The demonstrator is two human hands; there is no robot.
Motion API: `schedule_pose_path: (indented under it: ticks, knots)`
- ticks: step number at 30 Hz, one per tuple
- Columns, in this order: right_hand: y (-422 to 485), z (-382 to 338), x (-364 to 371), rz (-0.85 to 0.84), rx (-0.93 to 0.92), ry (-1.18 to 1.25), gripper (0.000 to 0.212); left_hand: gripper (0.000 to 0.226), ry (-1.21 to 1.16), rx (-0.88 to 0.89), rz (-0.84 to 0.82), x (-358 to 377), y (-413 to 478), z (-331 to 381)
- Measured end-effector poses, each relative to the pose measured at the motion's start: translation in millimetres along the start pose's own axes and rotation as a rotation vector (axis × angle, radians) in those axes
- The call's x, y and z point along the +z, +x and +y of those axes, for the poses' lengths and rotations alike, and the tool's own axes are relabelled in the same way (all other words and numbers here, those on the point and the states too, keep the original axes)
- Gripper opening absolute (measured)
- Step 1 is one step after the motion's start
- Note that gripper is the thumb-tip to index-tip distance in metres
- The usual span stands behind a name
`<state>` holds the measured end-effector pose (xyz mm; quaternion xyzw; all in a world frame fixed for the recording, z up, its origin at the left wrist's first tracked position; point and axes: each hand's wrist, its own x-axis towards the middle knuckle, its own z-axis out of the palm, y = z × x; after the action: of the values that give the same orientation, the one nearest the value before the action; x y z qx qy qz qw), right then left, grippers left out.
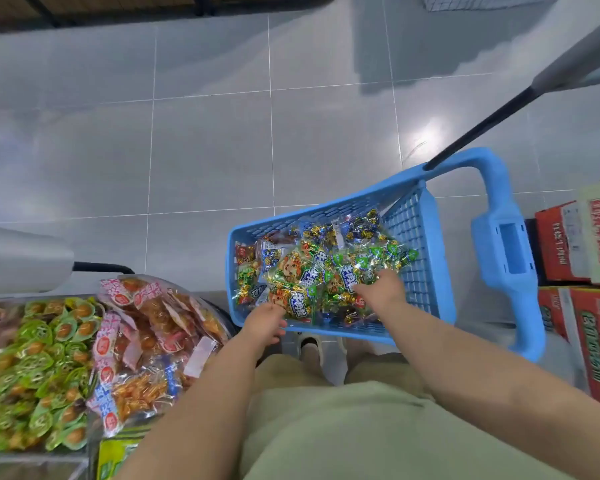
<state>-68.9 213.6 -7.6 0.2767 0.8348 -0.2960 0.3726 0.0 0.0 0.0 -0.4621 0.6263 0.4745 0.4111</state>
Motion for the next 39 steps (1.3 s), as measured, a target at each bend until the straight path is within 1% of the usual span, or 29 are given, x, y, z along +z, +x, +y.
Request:
schedule_pose_path:
  ticks: [1,2,4,5,6,10,12,15,17,18,20,21,23,25,27,29,30,31,32,33,34,35,36,37,39]
  knots:
    - [-0.3,-1.6,-0.7,0.019,0.006,-0.034,0.069,0.020,0.007,0.016,0.008,0.4,-0.3,1.2]
    - [-0.1,-2.5,-1.2,0.022,0.008,-0.069,0.062,0.018,0.016,0.028,0.025,0.6,0.9,2.3]
    - [-1.2,-2.7,-1.1,-0.036,-0.017,-0.171,0.039,0.016,0.041,0.038,0.035,0.9,0.9,3.2]
    - [0.6,-1.1,0.1,-0.060,-0.039,-0.183,0.035,0.016,0.061,0.043,0.031,1.6,0.6,4.7]
    - [1.2,0.3,0.8,-0.075,-0.058,-0.163,0.036,0.017,0.074,0.053,0.029,2.4,-0.4,6.3]
    - [1.1,13.7,-6.1,-0.052,-0.124,0.109,0.036,0.015,0.071,0.092,0.008,4.5,-5.5,14.2]
    - [-1.9,22.2,-16.0,-0.008,-0.168,0.181,0.033,0.013,0.064,0.108,0.000,5.4,-7.1,18.3]
    - [-9.0,28.0,-40.3,0.077,-0.191,0.333,0.022,0.011,-0.003,0.146,-0.021,5.7,-11.6,29.2]
    - [-15.0,26.4,-60.2,0.107,-0.200,0.414,0.021,0.009,-0.081,0.197,-0.029,6.2,-18.1,41.1]
    - [-18.2,24.3,-70.5,0.086,-0.207,0.416,0.023,0.010,-0.129,0.225,-0.036,6.9,-22.4,48.1]
    - [-24.1,18.2,-89.3,-0.048,-0.229,0.415,0.026,0.017,-0.178,0.292,-0.087,8.4,-32.4,62.3]
    - [-27.3,14.5,-96.4,-0.147,-0.244,0.414,0.026,0.020,-0.189,0.324,-0.152,9.0,-39.4,69.5]
    - [-34.5,5.5,-103.7,-0.316,-0.290,0.377,0.022,0.031,-0.196,0.364,-0.334,8.6,-52.4,82.9]
    - [-41.6,-6.9,-101.4,-0.414,-0.348,0.319,0.017,0.043,-0.124,0.371,-0.501,5.3,-62.0,93.8]
    - [-44.7,-20.4,-91.9,-0.469,-0.386,0.275,0.016,0.043,-0.027,0.335,-0.611,3.3,-63.9,98.9]
    - [-42.6,-30.6,-79.3,-0.514,-0.399,0.250,0.017,0.028,0.064,0.312,-0.641,4.2,-60.5,98.5]
    - [-39.7,-33.7,-73.4,-0.533,-0.401,0.244,0.021,0.024,0.093,0.326,-0.622,4.8,-57.7,97.0]
    - [-35.6,-35.2,-68.2,-0.541,-0.384,0.255,0.025,0.026,0.099,0.345,-0.580,5.2,-53.3,93.9]
    - [-29.9,-35.4,-63.6,-0.526,-0.346,0.292,0.025,0.037,0.077,0.353,-0.513,4.8,-48.8,89.6]
    - [-22.7,-34.0,-59.2,-0.484,-0.296,0.355,0.022,0.058,0.029,0.335,-0.436,3.4,-44.2,84.7]
    - [-14.7,-31.8,-55.1,-0.395,-0.247,0.399,0.020,0.082,-0.037,0.300,-0.371,1.7,-38.7,79.1]
    - [-6.1,-28.4,-51.5,-0.269,-0.204,0.386,0.020,0.101,-0.105,0.276,-0.314,0.3,-33.1,72.8]
    - [1.6,-24.3,-48.2,-0.148,-0.160,0.331,0.023,0.113,-0.168,0.267,-0.262,-1.5,-28.4,66.4]
    - [7.8,-20.5,-44.9,-0.068,-0.115,0.269,0.030,0.120,-0.228,0.255,-0.219,-3.3,-24.5,60.4]
    - [16.2,-12.9,-37.8,-0.032,-0.047,0.159,0.049,0.121,-0.346,0.221,-0.145,-8.1,-17.6,48.8]
